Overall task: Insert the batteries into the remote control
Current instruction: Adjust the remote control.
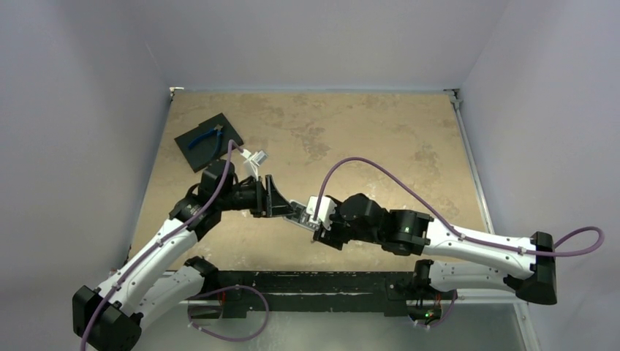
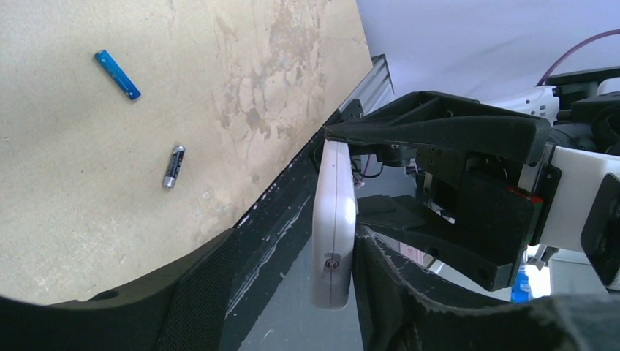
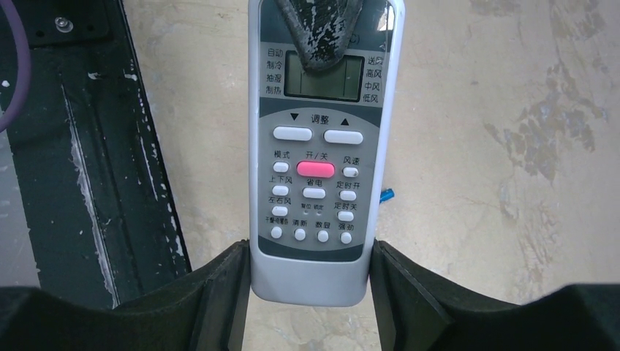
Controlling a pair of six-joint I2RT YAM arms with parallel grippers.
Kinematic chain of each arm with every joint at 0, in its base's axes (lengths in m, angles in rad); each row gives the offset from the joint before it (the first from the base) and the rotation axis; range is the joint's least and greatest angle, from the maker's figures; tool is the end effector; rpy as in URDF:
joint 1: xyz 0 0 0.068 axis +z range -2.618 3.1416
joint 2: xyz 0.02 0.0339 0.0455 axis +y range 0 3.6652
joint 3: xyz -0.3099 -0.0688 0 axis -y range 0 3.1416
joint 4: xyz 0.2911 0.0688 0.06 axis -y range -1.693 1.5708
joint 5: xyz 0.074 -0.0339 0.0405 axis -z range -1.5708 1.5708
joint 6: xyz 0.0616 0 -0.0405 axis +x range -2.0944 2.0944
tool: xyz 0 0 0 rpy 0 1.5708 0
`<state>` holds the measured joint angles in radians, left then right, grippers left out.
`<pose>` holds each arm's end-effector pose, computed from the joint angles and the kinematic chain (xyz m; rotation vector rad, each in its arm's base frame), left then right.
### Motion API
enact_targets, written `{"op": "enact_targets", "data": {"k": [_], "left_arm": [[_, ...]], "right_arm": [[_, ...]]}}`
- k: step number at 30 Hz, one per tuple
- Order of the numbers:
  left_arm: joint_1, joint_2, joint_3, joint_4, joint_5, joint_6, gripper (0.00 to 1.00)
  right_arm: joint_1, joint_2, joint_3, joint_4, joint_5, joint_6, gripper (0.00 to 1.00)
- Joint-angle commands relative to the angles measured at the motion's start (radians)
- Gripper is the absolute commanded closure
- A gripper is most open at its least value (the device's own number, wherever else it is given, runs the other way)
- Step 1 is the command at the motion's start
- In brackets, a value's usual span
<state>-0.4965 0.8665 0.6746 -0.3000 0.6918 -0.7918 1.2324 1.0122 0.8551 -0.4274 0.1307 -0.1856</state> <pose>0.1779 -0.1411 0.2957 0.1487 2.2890 -1.4523 0.0956 0.2476 0.3155 -1.3644 1.7086 0.4631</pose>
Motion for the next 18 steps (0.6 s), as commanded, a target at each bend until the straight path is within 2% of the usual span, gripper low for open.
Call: {"op": "enact_targets", "data": {"k": [1, 10, 13, 16, 18], "left_arm": [[0.008, -0.020, -0.009, 0.044, 0.047, -0.015, 0.46], [0.007, -0.034, -0.032, 0.060, 0.065, -0.032, 0.65], [0.007, -0.034, -0.043, 0.069, 0.073, -0.039, 0.79], [0.007, -0.036, -0.049, 0.075, 0.078, -0.046, 1.00], [0.007, -0.038, -0.051, 0.078, 0.077, -0.052, 1.00]], "right_arm": [[0.006, 0.011, 0.080, 0.012, -0.022, -0.056, 1.00], [0.006, 0.044, 0.117, -0.014, -0.020, -0.073, 1.00], [0.006, 0.061, 0.131, -0.027, -0.009, -0.074, 1.00], [0.006, 0.072, 0.140, -0.032, -0.002, -0.073, 0.98], [0.006, 0.075, 0.145, -0.035, 0.000, -0.075, 0.95]]}}
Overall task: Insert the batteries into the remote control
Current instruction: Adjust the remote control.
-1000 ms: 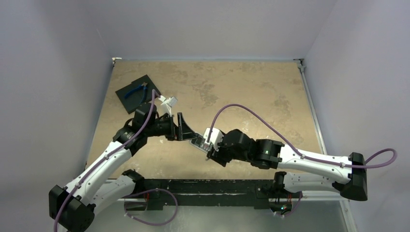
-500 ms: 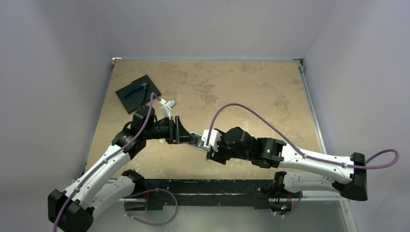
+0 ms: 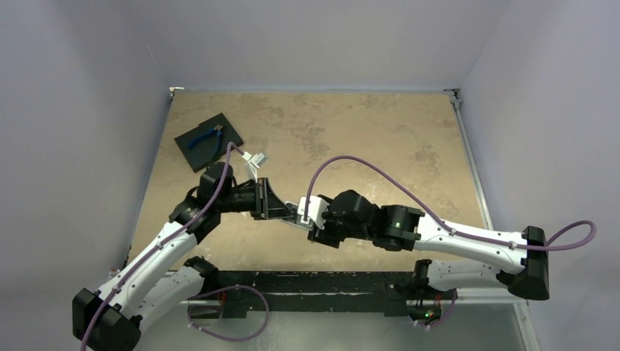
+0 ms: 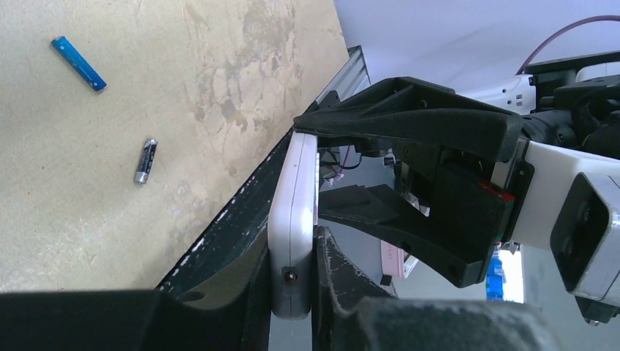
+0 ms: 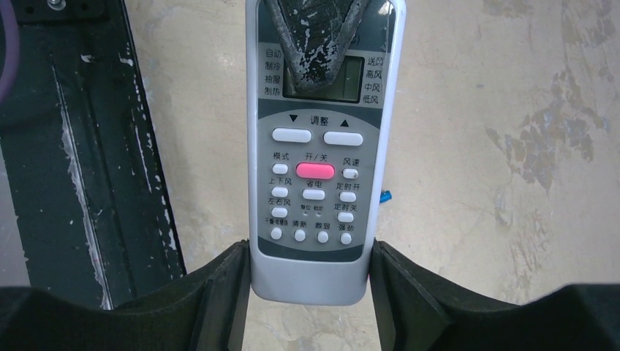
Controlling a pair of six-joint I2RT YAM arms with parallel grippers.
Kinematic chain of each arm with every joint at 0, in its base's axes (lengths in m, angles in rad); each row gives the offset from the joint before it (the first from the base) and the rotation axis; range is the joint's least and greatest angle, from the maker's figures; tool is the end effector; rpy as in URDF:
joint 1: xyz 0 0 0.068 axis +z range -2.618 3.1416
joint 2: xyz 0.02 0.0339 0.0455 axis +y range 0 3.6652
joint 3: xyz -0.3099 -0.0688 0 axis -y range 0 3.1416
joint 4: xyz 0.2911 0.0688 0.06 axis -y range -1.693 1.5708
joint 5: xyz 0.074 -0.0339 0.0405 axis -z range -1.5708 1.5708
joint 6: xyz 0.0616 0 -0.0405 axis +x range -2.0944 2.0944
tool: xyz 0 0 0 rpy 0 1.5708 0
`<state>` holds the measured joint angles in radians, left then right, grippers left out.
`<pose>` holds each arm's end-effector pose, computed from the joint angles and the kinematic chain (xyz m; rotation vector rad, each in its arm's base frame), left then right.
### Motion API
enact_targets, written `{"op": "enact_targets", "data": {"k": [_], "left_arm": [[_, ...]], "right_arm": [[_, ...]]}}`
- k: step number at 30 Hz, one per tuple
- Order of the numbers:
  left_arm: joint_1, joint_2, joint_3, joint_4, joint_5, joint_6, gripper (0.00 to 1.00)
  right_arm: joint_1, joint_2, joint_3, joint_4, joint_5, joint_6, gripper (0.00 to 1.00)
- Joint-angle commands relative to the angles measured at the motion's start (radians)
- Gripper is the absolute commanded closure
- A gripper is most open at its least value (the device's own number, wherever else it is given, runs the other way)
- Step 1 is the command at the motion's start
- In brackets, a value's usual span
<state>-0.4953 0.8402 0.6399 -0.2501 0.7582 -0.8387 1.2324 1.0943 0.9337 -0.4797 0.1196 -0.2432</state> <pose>0.1711 -0.1406 0.2935 0.1663 2.2690 -1.5473 0.1009 0.2647 0.3208 -1.4547 1.7002 0.4151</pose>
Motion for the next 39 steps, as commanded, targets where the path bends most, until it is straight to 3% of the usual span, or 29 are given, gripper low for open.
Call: {"op": "enact_targets", "data": {"k": [1, 6, 9, 11, 22, 33, 39], "left_arm": [[0.006, -0.014, -0.017, 0.032, 0.010, -0.008, 1.00], [0.006, -0.025, -0.027, 0.041, -0.005, -0.036, 1.00], [0.006, -0.037, -0.045, 0.067, -0.018, -0.068, 1.00], [0.006, -0.047, -0.069, 0.099, -0.022, -0.105, 1.00], [0.006, -0.111, -0.161, 0.196, -0.097, -0.294, 1.00], [0.012, -0.169, -0.201, 0.222, -0.159, -0.442, 1.00], [0.020, -0.167, -0.214, 0.234, -0.152, -0.494, 1.00]], "right_arm": [[0.006, -0.006, 0.070, 0.013, 0.013, -0.016, 0.90], [0.006, -0.024, 0.071, 0.009, 0.030, -0.017, 0.56], [0.006, -0.043, 0.068, 0.012, 0.038, -0.015, 0.41], [0.006, -0.054, 0.065, 0.015, 0.038, -0.012, 0.37], [0.006, -0.089, 0.066, 0.028, 0.006, 0.012, 0.19], [0.022, -0.160, -0.042, 0.206, 0.040, 0.022, 0.19], [0.127, -0.152, -0.071, 0.252, 0.171, -0.013, 0.19]]}}
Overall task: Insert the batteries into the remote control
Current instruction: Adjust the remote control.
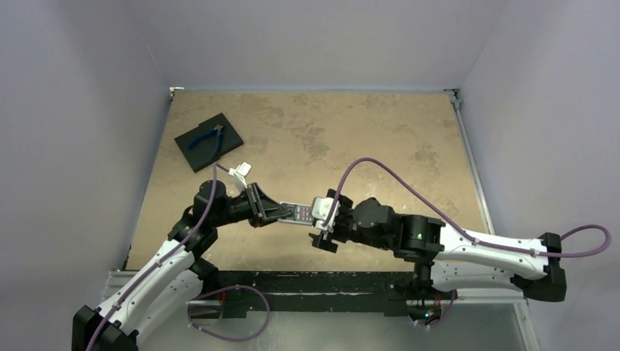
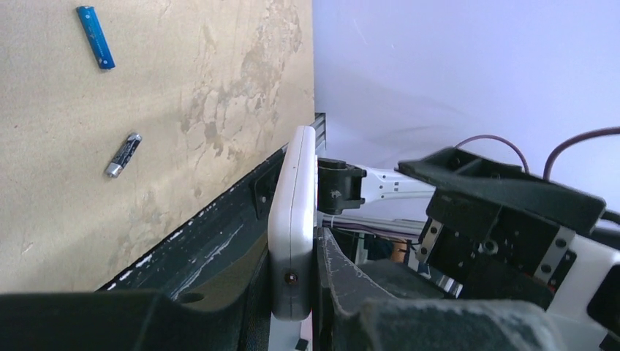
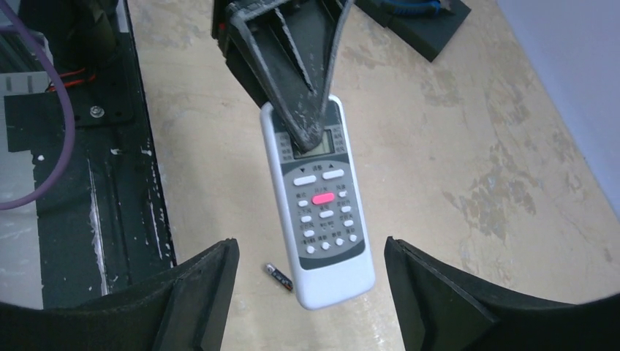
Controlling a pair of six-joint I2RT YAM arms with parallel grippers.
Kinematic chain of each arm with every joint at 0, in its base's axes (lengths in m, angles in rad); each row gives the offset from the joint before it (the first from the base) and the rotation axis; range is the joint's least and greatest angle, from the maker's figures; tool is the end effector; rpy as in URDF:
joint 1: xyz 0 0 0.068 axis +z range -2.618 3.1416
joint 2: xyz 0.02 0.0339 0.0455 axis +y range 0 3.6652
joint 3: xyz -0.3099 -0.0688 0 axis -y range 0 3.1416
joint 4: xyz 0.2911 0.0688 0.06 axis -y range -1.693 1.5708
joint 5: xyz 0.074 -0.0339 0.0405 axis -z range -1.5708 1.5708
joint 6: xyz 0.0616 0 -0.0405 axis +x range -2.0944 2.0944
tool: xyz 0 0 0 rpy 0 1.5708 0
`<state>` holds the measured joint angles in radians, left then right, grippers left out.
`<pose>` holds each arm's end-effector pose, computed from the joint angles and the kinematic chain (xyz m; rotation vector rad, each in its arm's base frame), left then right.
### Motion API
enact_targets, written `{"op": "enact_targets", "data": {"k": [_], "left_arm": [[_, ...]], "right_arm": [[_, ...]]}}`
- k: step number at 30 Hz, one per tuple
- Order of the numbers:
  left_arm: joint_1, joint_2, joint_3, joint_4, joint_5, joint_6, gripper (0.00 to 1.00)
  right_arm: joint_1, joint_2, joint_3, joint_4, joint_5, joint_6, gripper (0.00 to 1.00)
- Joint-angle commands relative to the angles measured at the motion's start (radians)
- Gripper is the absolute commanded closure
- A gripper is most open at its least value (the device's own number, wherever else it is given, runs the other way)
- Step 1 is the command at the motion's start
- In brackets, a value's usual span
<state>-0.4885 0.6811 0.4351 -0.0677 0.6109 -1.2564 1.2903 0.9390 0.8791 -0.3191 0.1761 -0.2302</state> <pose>0.1552 -0.1225 0.2575 -0.3544 2.2153 -1.6608 0.0813 0.2432 0.3562 -1.2768 1.5145 0.5273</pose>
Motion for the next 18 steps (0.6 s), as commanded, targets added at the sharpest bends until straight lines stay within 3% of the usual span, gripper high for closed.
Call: {"op": "enact_targets", "data": {"k": [1, 11, 18], "left_arm": [[0.014, -0.006, -0.009, 0.052, -0.003, -0.082, 1.00], [0.021, 0.002, -0.012, 0.100, 0.012, -0.134, 1.00], [0.021, -0.002, -0.011, 0.109, 0.027, -0.149, 1.00]], "right_arm": [[0.094, 0.006, -0.023, 0.103, 0.159, -0.036, 0.19], [0.282, 0.029, -0.130, 0.287, 0.492, -0.194, 0.19], [0.335, 0.089, -0.172, 0.421, 0.655, -0.311, 0.19]]}}
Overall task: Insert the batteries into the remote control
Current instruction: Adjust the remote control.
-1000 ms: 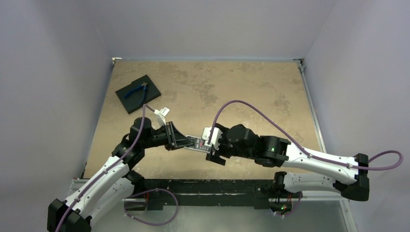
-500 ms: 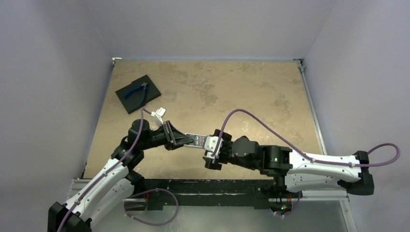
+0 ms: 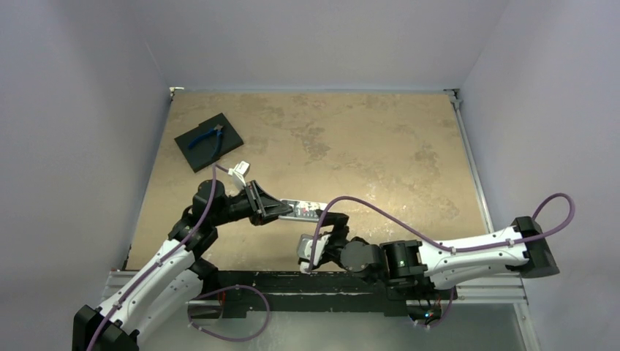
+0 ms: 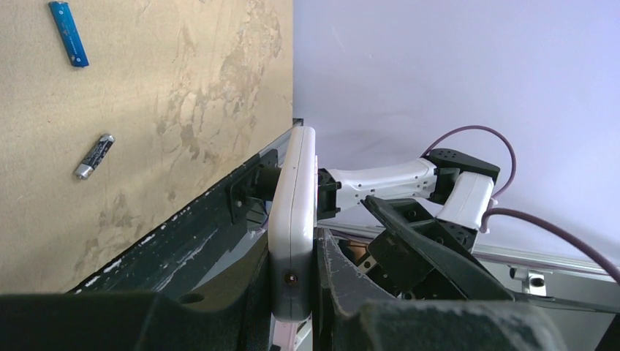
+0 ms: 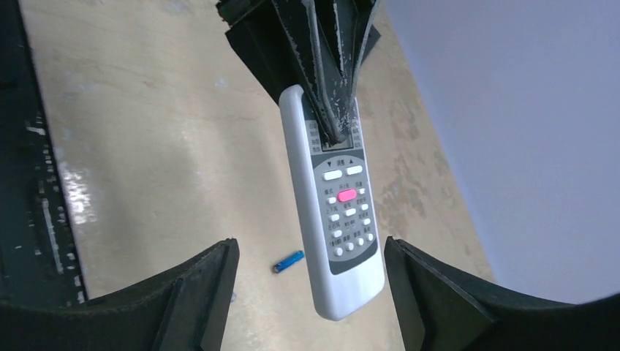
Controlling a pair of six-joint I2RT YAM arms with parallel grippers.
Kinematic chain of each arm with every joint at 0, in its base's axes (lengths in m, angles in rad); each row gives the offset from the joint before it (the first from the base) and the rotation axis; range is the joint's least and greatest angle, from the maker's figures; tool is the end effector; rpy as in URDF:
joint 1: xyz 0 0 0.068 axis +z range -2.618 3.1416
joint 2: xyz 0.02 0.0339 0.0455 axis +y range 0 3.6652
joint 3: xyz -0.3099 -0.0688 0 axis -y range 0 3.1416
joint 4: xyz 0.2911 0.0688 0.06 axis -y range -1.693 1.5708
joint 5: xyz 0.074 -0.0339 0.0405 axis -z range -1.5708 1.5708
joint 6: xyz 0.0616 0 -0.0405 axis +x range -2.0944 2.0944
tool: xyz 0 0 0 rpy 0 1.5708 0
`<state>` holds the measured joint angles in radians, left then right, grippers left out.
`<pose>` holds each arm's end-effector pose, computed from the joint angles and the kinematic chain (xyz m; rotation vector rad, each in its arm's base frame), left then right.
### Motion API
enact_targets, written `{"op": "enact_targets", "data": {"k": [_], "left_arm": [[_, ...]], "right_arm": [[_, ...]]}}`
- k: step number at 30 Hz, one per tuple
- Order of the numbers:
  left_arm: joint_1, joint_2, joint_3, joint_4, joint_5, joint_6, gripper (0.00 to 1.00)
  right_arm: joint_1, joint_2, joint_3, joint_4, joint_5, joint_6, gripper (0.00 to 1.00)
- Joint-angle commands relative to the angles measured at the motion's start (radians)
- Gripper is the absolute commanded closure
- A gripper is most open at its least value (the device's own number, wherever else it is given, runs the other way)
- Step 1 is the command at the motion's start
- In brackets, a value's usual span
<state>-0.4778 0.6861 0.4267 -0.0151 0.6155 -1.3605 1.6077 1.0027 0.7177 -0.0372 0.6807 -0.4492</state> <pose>0.1582 -0.1220 0.2595 -0.4556 2.1895 -1.7283 0.0290 0.2663 0.3119 -1.2802 1.2976 0.1731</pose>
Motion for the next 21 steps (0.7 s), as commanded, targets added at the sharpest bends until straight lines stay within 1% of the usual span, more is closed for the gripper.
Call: {"op": "enact_targets", "data": {"k": [1, 6, 15, 21], "left_arm": [[0.010, -0.005, -0.001, 0.056, 0.029, -0.044, 1.00], [0.010, -0.019, -0.003, 0.043, 0.041, -0.047, 1.00], [0.010, -0.028, -0.005, 0.040, 0.062, -0.049, 1.00], [0.010, -0.033, -0.012, 0.041, 0.068, -0.051, 1.00]], "right_arm": [[0.020, 0.038, -0.014, 0.150, 0.170, -0.109, 0.19], [0.041, 0.102, -0.043, 0.270, 0.279, -0.213, 0.21], [0.055, 0.200, -0.073, 0.434, 0.373, -0.373, 0.24], [0.057, 0.234, -0.081, 0.512, 0.429, -0.434, 0.28]]}}
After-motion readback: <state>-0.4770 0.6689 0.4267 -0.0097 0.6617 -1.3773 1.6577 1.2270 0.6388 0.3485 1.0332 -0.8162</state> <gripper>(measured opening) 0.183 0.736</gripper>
